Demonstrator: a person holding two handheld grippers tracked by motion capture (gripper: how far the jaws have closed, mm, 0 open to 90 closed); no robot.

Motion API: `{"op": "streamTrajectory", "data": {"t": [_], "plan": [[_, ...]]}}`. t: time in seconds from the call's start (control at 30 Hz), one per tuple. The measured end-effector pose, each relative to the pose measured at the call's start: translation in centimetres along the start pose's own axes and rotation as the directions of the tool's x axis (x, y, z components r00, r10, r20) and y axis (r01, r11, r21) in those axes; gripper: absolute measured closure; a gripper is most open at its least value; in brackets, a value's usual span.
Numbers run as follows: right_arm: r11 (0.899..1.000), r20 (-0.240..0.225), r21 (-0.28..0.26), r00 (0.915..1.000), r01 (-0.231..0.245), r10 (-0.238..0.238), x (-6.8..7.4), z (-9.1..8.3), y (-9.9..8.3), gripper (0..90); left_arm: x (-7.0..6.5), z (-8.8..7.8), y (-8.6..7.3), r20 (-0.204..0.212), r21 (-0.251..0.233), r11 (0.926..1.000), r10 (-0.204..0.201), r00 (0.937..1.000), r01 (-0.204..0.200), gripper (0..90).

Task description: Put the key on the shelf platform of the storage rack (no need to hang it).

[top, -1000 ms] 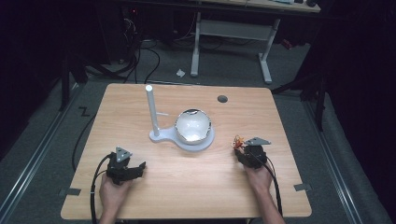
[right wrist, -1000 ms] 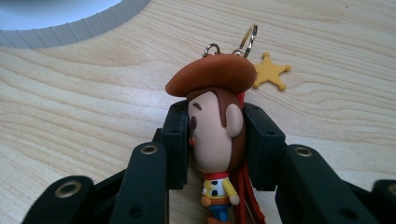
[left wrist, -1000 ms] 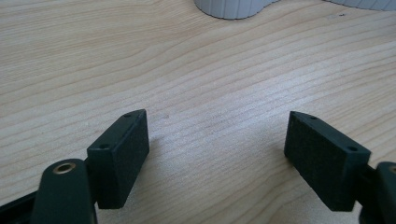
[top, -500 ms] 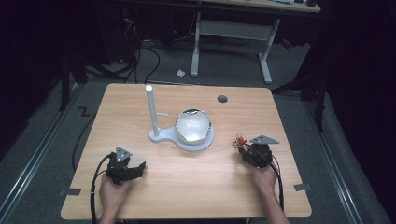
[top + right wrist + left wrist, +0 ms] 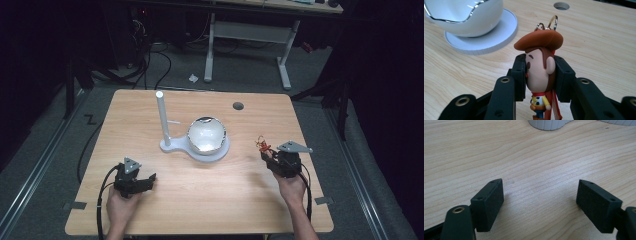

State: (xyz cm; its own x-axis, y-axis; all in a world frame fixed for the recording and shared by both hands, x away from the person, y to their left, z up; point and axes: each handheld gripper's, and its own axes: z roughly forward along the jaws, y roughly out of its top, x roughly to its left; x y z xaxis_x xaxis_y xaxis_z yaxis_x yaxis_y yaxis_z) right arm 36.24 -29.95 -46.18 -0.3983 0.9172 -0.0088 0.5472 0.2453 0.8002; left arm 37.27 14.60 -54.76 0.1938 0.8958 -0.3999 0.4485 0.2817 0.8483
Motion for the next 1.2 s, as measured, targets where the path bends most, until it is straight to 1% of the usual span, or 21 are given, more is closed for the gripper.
{"op": "streamTrajectory", "data": {"t": [0.13, 0.3, 0.4, 0.43, 0.47, 0.5, 0.57, 0.6, 0.7, 1.0, 1.1, 1.13, 1.2], "plan": [[1.0, -0.021, -0.009, 0.9998, -0.001, 0.001, 0.1, -0.5, 0.3, 67.0, 0.0, 0.0, 0.0, 0.0, 0.0, 1.0, 0.0, 1.0, 0.0, 22.3], [1.0, -0.035, -0.018, 0.9992, 0.019, -0.019, 0.6, -1.0, 0.8, 66.9, 0.0, 0.0, 0.0, 0.0, 0.0, 1.0, 0.0, 1.0, 0.0, 22.4], [1.0, -0.058, -0.026, 0.9982, 0.014, -0.015, 1.0, -1.4, 1.3, 66.9, 0.0, 0.0, 0.0, 0.0, 0.0, 1.0, 0.0, 1.0, 0.0, 22.4], [1.0, -0.058, -0.026, 0.9982, 0.014, -0.015, 1.0, -1.4, 1.3, 66.9, 0.0, 0.0, 0.0, 0.0, 0.0, 1.0, 0.0, 1.0, 0.0, 22.4], [0.999, -0.066, -0.027, 0.9974, 0.028, -0.03, 1.2, -1.4, 1.6, 66.9, 0.0, 0.0, 0.0, 0.0, 0.001, 1.0, 0.001, 1.0, -0.001, 22.4], [0.999, -0.066, -0.027, 0.9974, 0.028, -0.03, 1.2, -1.4, 1.6, 66.9, 0.0, 0.0, 0.0, 0.0, 0.0, 1.0, 0.0, 1.0, 0.0, 22.4], [0.999, -0.082, -0.033, 0.9958, 0.039, -0.042, 1.6, -1.6, 2.0, 66.9, 0.0, 0.0, 0.0, 0.0, 0.0, 1.0, 0.0, 1.0, 0.0, 22.4], [0.999, -0.082, -0.033, 0.9958, 0.039, -0.042, 1.6, -1.6, 2.0, 66.9, 0.0, 0.0, 0.0, 0.0, 0.0, 1.0, 0.0, 1.0, 0.0, 22.4], [0.999, -0.104, -0.043, 0.9939, 0.034, -0.038, 1.8, -1.7, 2.5, 66.9, 0.0, 0.0, 0.0, -0.001, 0.001, 1.0, 0.002, 1.0, -0.002, 22.4], [0.998, -0.15, -0.05, 0.9872, 0.049, -0.056, 2.9, -1.3, 3.8, 66.9, 0.0, 0.0, 0.0, -0.001, 0.0, 1.0, 0.001, 1.0, -0.001, 22.4], [0.997, -0.163, -0.047, 0.984, 0.066, -0.073, 3.4, -1.1, 4.4, 66.9, 0.0, 0.0, 0.0, -0.001, 0.001, 1.0, 0.0, 1.0, 0.0, 22.4], [0.996, -0.171, -0.047, 0.9819, 0.075, -0.082, 3.7, -0.9, 4.8, 66.9, 0.0, 0.0, 0.0, 0.0, 0.001, 1.0, 0.001, 1.0, -0.001, 22.4], [0.996, -0.176, -0.052, 0.9808, 0.078, -0.086, 3.9, -0.8, 5.0, 66.9, 0.0, 0.0, 0.0, 0.0, 0.001, 1.0, 0.0, 1.0, 0.0, 22.4]]}}
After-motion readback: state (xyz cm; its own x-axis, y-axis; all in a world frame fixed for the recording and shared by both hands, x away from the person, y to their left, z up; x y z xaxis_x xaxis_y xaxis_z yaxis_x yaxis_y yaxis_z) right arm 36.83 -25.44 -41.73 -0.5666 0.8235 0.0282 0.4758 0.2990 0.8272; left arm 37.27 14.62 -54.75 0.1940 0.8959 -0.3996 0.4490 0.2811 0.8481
